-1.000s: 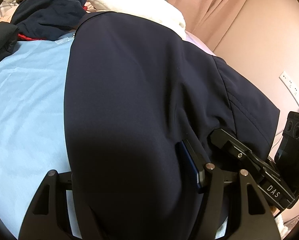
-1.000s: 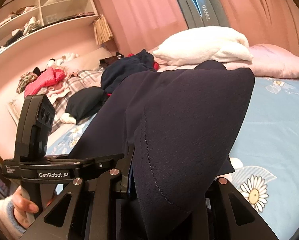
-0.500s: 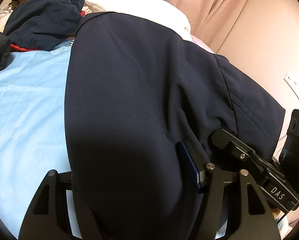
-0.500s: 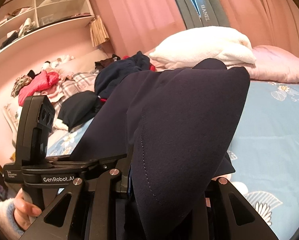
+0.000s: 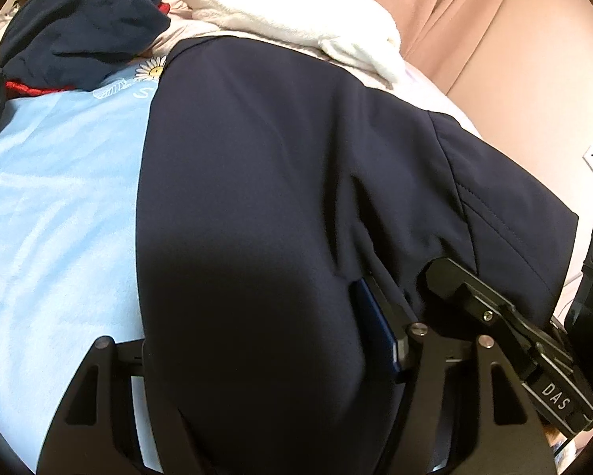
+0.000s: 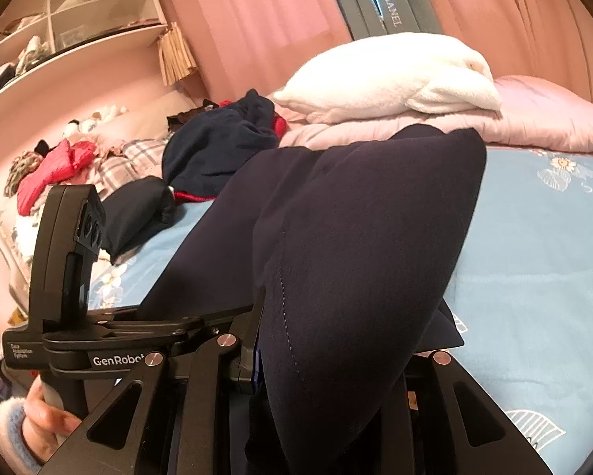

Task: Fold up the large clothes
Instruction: 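Lower the navy bundle onto the bedspread with both tools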

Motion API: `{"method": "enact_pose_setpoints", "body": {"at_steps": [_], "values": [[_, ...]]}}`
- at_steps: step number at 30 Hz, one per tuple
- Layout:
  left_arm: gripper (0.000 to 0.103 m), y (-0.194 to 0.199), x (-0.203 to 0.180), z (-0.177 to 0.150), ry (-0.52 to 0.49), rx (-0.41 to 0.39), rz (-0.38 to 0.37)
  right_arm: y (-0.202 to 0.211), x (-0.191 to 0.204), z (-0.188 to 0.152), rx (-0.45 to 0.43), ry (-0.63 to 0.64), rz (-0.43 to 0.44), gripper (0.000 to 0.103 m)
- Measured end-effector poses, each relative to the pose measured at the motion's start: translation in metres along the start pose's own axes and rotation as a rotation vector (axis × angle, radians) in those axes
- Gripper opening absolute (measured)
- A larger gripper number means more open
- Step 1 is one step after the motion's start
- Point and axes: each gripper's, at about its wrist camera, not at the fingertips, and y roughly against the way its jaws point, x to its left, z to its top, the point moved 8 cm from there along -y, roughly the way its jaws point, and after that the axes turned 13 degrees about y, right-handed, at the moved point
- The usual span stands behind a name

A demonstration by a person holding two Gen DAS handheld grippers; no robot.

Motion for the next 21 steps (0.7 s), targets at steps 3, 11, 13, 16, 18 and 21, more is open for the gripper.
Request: {"method": "enact_pose_setpoints", "body": {"at_steps": [3,11,13,16,18,21], "values": [[0.067,0.001,0.001,-0.008,0.003,0.013,0.015,-0.004,-0.002,-0.002,0.009,-0.021,0.003,0.028],[0.067,0.015,-0.001,-0.030,0.001,0.022,0.032,-0.010,-0.009,-0.003,0.040,-0.061,0.017,0.028],[0.067,0.019,-0.001,-0.037,0.008,0.024,0.036,-0.012,-0.013,-0.004,0.056,-0.087,0.034,0.028],[0.067,0.020,-0.001,-0.038,0.016,0.032,0.035,-0.015,-0.025,-0.008,0.082,-0.157,0.061,0.030],[0.068,0.023,-0.001,-0.041,0.025,0.035,0.036,-0.017,-0.036,-0.013,0.092,-0.219,0.069,0.033],[0.068,0.024,-0.004,-0.044,0.021,0.034,0.041,-0.021,-0.049,-0.025,0.108,-0.318,0.096,0.034]]}}
